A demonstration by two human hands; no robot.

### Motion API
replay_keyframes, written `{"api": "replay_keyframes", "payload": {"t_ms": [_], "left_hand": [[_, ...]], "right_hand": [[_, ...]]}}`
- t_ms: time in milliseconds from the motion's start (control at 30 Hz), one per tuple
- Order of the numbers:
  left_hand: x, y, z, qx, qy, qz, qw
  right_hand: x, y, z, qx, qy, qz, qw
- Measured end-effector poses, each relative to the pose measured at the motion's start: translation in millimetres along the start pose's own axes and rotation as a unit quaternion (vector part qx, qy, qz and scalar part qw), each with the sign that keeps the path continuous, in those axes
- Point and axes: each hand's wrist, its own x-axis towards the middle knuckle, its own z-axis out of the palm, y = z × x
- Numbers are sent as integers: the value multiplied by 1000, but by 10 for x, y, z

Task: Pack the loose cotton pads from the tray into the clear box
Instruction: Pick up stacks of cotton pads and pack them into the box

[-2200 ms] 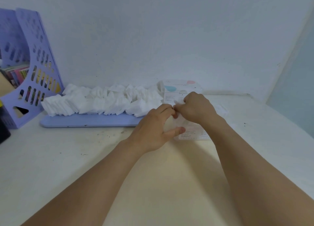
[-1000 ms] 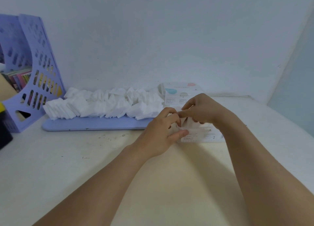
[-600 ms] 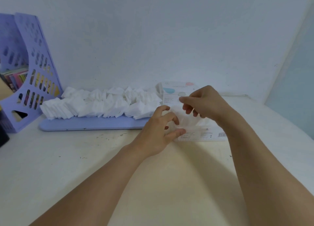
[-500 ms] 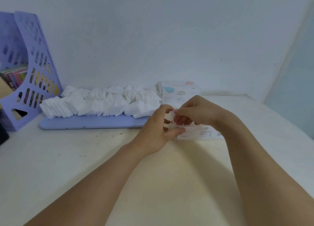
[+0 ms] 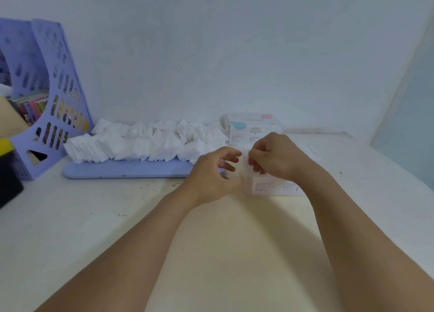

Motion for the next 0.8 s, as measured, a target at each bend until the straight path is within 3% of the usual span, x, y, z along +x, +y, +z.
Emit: {"api": "replay_keyframes", "payload": {"t_ms": [100, 167, 200, 300, 433, 567, 800], "left_hand": [[43, 14, -240, 20, 178, -8, 984], [48, -86, -406, 54, 294, -23, 954], [35, -150, -456, 85, 316, -29, 944], [5, -297, -531, 193, 279, -15, 941], [40, -365, -412, 275, 154, 24, 949], [56, -367, -358, 312, 66, 11, 948], [74, -426, -360, 343, 47, -24, 938]], "right_hand": [[-34, -194, 99, 56, 141, -79, 985], [46, -400, 185, 97, 110, -113, 983], [165, -458, 218, 67, 67, -112, 989], [668, -578, 305, -75, -17, -63, 995], [1074, -593, 429, -219, -112, 19, 969], [1163, -621, 500, -244, -161, 62, 954], [1118, -628, 510, -268, -195, 94, 939]]}}
